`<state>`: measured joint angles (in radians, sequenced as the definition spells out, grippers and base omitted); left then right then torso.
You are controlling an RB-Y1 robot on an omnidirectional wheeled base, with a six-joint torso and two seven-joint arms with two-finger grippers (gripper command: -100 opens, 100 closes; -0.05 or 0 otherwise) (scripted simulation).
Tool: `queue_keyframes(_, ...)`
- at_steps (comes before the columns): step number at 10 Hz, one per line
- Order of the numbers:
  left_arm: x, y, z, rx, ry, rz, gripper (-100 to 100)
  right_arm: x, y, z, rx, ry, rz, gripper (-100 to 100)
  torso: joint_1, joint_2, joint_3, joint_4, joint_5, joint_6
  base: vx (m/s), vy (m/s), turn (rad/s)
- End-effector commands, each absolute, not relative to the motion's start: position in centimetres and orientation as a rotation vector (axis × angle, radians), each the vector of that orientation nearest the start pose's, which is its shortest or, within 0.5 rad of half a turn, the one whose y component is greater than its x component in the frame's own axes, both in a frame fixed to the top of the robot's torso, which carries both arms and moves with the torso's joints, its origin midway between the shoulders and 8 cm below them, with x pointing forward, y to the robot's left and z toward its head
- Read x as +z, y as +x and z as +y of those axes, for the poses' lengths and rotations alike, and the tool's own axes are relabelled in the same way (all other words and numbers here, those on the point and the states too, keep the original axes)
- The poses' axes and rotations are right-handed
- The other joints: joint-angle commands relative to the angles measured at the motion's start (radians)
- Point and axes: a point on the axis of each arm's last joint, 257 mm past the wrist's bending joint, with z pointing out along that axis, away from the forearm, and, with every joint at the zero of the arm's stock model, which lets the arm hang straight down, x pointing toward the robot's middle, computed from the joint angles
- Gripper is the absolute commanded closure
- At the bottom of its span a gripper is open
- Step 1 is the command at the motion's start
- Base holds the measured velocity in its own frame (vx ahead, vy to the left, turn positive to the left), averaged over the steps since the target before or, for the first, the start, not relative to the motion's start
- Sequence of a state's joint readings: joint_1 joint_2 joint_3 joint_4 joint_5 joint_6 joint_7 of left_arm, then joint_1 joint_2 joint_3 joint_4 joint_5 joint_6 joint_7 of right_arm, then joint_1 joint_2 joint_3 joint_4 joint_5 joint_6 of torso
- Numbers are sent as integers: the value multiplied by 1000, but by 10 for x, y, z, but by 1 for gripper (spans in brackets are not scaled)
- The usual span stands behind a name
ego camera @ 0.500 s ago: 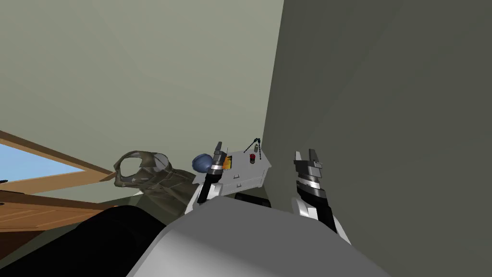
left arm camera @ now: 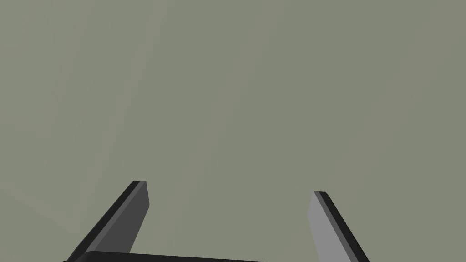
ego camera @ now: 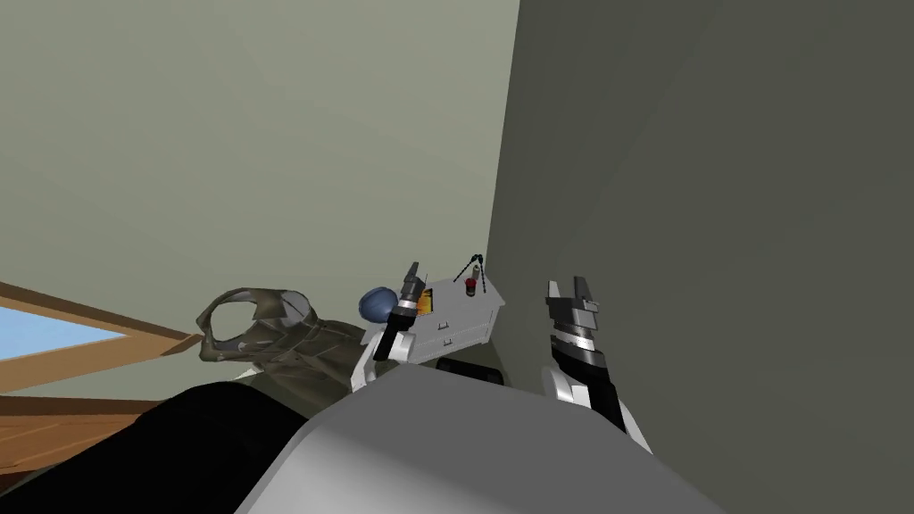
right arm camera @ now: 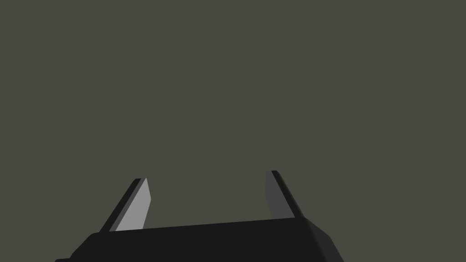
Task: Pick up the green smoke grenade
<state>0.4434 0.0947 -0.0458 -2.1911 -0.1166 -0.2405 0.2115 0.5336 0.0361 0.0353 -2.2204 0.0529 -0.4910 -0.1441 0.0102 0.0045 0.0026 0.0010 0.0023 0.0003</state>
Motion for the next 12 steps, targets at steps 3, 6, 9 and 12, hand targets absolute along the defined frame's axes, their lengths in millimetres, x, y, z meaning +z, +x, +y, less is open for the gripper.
queue_keyframes(3, -77, 431, 252, -1404, -969, 947, -100, -15, 355, -271, 1402, 794, 638, 0, -3, -2, -1, -1, -1, 0, -42, 102, -146)
queue_keyframes(6, -92, 445, 254, -1406, -1040, 974, -100, -15, 355, -271, 1402, 794, 638, 0, -3, -1, -1, 0, -1, 0, -64, 96, -110)
queue_keyframes(9, -109, 471, 255, -1427, -1143, 998, -100, -15, 355, -271, 1401, 795, 639, 0, -4, -2, -1, 0, -1, -1, -63, 89, -161)
queue_keyframes(12, -126, 486, 259, -1417, -1228, 1020, -100, -15, 355, -271, 1402, 794, 639, 0, -2, -2, -1, 0, -1, 0, -61, 97, -143)
